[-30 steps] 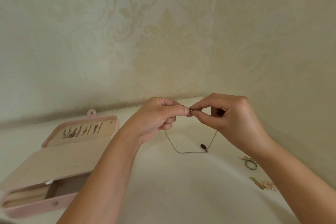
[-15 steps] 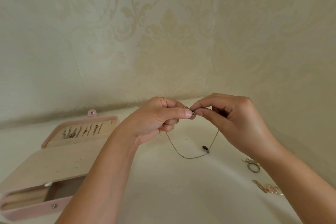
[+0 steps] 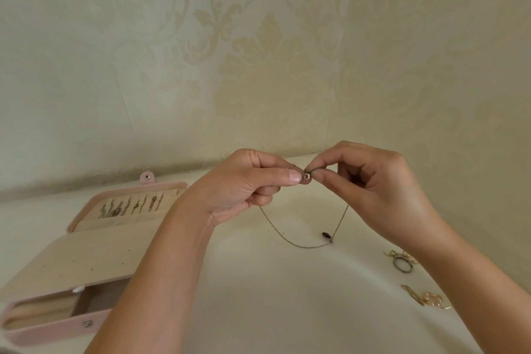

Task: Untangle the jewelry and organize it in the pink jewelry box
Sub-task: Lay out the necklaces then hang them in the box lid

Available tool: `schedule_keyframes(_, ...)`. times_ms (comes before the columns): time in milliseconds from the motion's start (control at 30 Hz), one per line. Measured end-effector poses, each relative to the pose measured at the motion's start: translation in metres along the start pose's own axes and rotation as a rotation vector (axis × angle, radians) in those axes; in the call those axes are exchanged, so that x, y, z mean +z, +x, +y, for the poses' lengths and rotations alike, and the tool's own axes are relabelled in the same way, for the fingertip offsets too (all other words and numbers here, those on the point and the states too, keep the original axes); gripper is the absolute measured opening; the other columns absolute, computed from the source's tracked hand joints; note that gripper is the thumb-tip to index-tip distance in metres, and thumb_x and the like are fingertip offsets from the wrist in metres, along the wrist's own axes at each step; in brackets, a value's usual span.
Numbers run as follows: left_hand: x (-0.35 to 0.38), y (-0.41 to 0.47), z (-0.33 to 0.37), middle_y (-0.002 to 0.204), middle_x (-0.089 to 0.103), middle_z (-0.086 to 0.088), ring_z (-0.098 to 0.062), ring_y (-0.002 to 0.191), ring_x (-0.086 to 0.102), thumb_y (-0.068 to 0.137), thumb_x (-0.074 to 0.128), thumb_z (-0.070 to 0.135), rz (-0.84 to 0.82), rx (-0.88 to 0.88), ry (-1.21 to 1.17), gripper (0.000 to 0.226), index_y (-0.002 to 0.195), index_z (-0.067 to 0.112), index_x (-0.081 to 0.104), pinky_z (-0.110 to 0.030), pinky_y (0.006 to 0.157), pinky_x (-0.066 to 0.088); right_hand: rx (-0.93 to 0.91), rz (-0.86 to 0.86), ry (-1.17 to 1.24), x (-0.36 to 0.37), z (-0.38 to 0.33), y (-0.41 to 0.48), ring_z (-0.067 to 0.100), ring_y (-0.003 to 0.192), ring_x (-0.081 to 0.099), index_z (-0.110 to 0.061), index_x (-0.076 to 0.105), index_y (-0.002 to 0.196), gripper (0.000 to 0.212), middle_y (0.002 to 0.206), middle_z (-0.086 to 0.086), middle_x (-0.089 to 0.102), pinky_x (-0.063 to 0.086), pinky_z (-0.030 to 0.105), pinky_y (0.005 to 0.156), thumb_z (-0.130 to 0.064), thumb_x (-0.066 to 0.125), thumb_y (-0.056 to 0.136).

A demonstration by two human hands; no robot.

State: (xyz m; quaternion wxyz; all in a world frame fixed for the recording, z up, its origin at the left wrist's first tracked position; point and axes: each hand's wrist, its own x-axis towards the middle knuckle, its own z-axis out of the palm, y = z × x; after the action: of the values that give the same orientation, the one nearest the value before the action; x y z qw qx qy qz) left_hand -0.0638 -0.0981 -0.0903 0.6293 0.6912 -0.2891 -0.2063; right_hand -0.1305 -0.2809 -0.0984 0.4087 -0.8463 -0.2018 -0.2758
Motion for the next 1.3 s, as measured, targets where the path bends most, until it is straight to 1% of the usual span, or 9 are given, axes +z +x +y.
schedule_keyframes(167, -0.0017, 0.0013, -0.001, 0.048, 0.024, 0.009, -0.006, 0.044, 0.018, 0.068, 0.073, 0.021, -0.009, 0.004, 0.016, 0.008, 0.071, 0.014, 0.077, -0.015, 0.042, 0.019, 0.001, -0.007, 0.001, 0.0001, -0.0006, -0.0004, 0.008, 0.046, 0.035, -0.029, 0.071, 0.081, 0.012, 0.049, -0.011, 0.039, 0.027, 0.01, 0.048, -0.018, 0.068, 0.084)
schedule_keyframes(400, -0.0049, 0.0033, -0.0045, 0.052, 0.027, 0.005, -0.007, 0.045, 0.018, 0.07, 0.071, 0.018, -0.024, 0.005, 0.019, 0.007, 0.071, 0.015, 0.077, -0.014, 0.041, 0.021, -0.001, -0.011, 0.025, 0.0, -0.0011, -0.0009, 0.009, 0.048, 0.035, -0.027, 0.072, 0.081, 0.012, 0.053, -0.005, 0.044, 0.029, 0.014, 0.049, -0.016, 0.069, 0.083)
schedule_keyframes(567, -0.0053, 0.0018, -0.0038, 0.079, 0.037, -0.014, -0.007, 0.045, 0.019, 0.069, 0.069, 0.015, -0.043, 0.025, 0.009, 0.01, 0.072, 0.02, 0.078, -0.014, 0.041, 0.021, 0.019, 0.004, 0.076, -0.0013, -0.0027, -0.0009, 0.009, 0.047, 0.034, -0.027, 0.072, 0.077, 0.017, 0.051, -0.012, 0.043, 0.028, 0.013, 0.048, -0.011, 0.07, 0.081)
schedule_keyframes(667, -0.005, 0.0019, -0.0041, 0.056, 0.044, 0.0, -0.005, 0.043, 0.02, 0.068, 0.069, 0.013, -0.049, 0.024, -0.005, 0.011, 0.07, 0.019, 0.078, -0.014, 0.041, 0.02, 0.019, 0.008, 0.079, -0.0012, -0.0033, -0.0008, 0.009, 0.046, 0.033, -0.028, 0.072, 0.075, 0.018, 0.049, -0.012, 0.041, 0.027, 0.012, 0.048, -0.01, 0.071, 0.079)
schedule_keyframes(833, -0.0055, 0.0021, -0.0045, 0.071, 0.037, -0.008, -0.008, 0.045, 0.018, 0.068, 0.071, 0.017, -0.037, 0.019, 0.007, 0.007, 0.069, 0.019, 0.077, -0.016, 0.042, 0.021, 0.013, 0.005, 0.085, -0.0012, -0.0025, -0.001, 0.008, 0.045, 0.033, -0.025, 0.072, 0.074, 0.017, 0.049, -0.011, 0.042, 0.028, 0.011, 0.048, -0.009, 0.072, 0.078)
schedule_keyframes(967, -0.0051, 0.0024, -0.0035, 0.057, 0.019, 0.0, -0.01, 0.048, 0.017, 0.07, 0.071, 0.02, -0.031, 0.017, 0.03, 0.007, 0.07, 0.016, 0.077, -0.015, 0.042, 0.022, -0.014, -0.017, 0.063, -0.002, 0.0002, -0.0016, 0.008, 0.047, 0.033, -0.028, 0.073, 0.075, 0.011, 0.054, -0.003, 0.047, 0.028, 0.012, 0.048, -0.018, 0.074, 0.079)
schedule_keyframes(1067, -0.0045, 0.002, -0.003, 0.056, 0.02, 0.001, -0.009, 0.047, 0.019, 0.069, 0.077, 0.017, -0.026, 0.02, 0.053, 0.002, 0.069, 0.016, 0.076, -0.015, 0.043, 0.022, -0.066, -0.032, 0.03, -0.002, 0.0011, -0.0014, 0.007, 0.047, 0.036, -0.025, 0.074, 0.078, 0.005, 0.061, -0.011, 0.055, 0.028, 0.009, 0.05, -0.021, 0.072, 0.078)
schedule_keyframes(1200, -0.003, 0.0022, -0.0042, 0.052, 0.022, 0.002, -0.009, 0.046, 0.019, 0.069, 0.069, 0.019, -0.007, 0.025, 0.066, 0.007, 0.063, 0.018, 0.073, -0.016, 0.043, 0.021, -0.093, -0.037, 0.006, -0.0023, 0.0019, -0.0011, 0.006, 0.047, 0.036, -0.025, 0.075, 0.079, 0.004, 0.065, -0.002, 0.062, 0.028, 0.009, 0.05, -0.025, 0.071, 0.077)
schedule_keyframes(1300, -0.0016, 0.0038, -0.0055, 0.052, 0.022, 0.002, -0.01, 0.047, 0.019, 0.069, 0.069, 0.019, 0.012, 0.029, 0.083, 0.01, 0.06, 0.019, 0.072, -0.015, 0.043, 0.023, -0.113, -0.027, -0.057, -0.0015, 0.0029, -0.0007, 0.006, 0.047, 0.037, -0.024, 0.075, 0.078, 0.005, 0.064, -0.007, 0.06, 0.027, 0.007, 0.051, -0.025, 0.07, 0.078)
